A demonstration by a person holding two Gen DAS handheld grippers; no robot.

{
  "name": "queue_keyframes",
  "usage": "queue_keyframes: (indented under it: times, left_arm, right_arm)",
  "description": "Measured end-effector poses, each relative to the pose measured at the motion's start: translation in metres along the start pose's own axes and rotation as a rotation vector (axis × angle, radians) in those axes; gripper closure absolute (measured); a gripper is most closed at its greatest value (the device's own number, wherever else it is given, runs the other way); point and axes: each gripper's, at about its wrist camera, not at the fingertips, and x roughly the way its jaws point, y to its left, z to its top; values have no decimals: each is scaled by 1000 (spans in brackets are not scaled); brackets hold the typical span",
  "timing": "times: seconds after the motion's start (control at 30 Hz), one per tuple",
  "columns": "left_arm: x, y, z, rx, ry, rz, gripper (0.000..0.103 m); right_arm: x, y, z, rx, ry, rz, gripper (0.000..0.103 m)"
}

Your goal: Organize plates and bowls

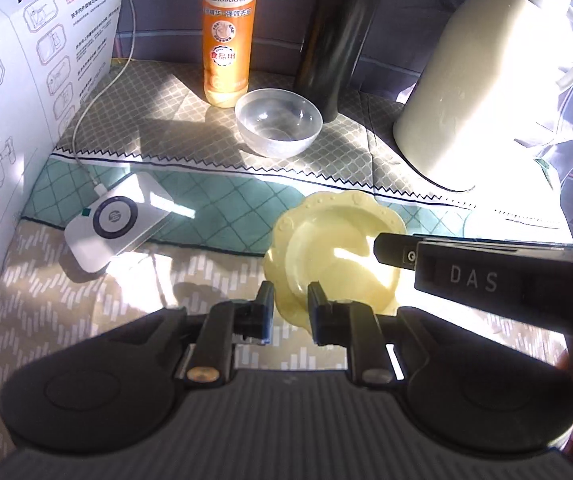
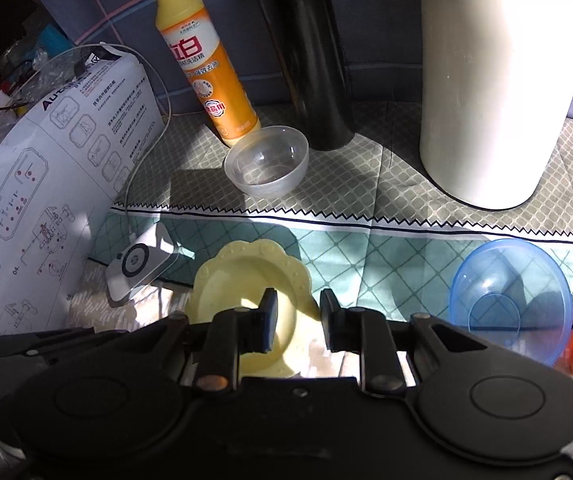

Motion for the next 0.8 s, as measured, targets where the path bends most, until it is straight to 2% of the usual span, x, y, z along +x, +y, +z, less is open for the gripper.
queue_keyframes:
  times: [0.2,0.3,0.4,0.47,0.6,0.73,0.8]
  left_arm:
    - [-36,30,-35,-25,11,17,87]
    - [-53,40,-48,-45,13,-50,92]
    - [-70,34,-63,-6,-23,-2,92]
    - [-76,38,-72,-26,-10,-30,92]
    - [-76,49,-85,-42,-1,5,92]
    - [-73,62,-86,-67,-19,24,92]
    - [-69,65,-82,-66,-24,36,88]
  right_arm:
    - [-30,44,-34,-56,-2,67,80]
    - [-35,67,-49,-71,39,143,81]
    - [-42,90,-64,-133,40,149,81]
    - [-44,101,-73,-141,48,163,81]
    - [-43,101,-83,-136,63,147,81]
    - [-43,82,-86,-93,61,115,81]
    - [-39,70,-82,-69,61,97,80]
